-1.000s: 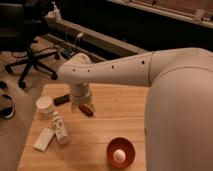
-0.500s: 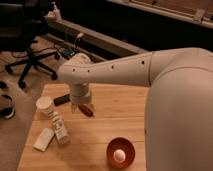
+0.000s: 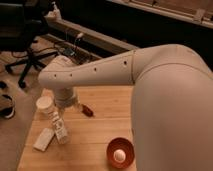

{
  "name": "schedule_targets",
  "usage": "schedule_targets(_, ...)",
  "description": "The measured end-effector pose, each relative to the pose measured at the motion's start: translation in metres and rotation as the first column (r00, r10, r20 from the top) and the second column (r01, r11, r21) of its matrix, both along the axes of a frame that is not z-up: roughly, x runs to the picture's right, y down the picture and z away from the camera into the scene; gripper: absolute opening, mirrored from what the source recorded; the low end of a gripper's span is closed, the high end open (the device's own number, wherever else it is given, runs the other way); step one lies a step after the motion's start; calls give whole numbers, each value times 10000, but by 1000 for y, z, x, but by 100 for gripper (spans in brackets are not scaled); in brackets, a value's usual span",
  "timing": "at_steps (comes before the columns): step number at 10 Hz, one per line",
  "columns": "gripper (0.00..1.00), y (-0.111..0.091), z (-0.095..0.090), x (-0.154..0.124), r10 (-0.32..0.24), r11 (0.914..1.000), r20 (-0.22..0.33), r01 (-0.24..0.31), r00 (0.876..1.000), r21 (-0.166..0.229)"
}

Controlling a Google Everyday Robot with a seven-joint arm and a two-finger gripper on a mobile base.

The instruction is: Place the white sponge in the ceramic cup

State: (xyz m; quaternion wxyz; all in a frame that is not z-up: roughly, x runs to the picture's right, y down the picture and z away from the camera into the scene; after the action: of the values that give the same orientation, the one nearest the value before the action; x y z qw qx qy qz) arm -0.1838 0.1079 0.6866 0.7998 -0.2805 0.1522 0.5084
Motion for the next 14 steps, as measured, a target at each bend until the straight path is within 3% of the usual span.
schedule_targets(2,65,1,-8,-23,-1209,9922,1311,1157,9840,470)
schedule_targets(3,65,1,-11,-31,-1950,9801,1980,1832,9606,765)
schedule_targets(5,65,2,-18,-41,-3400,9401,3086,3134,8883,1338)
schedule_targets(6,65,3,-22,-45,-4100,9121,3545,3772,8404,1607)
schedule_targets(7,65,5,-27,-49,-4934,8692,4031,4543,7707,1953)
schedule_targets(9,65,8,-32,-56,-6047,7908,4644,5570,6470,2536)
schedule_targets(11,65,9,-39,-71,-7098,6818,5233,6467,4716,3419)
schedule_targets(12,65,11,-42,-78,-7369,6428,5412,6677,4051,3754)
schedule_targets(13,65,13,-46,-87,-7624,5978,5589,6856,3261,4154)
schedule_targets(14,65,16,-48,-95,-7768,5664,5693,6938,2692,4448)
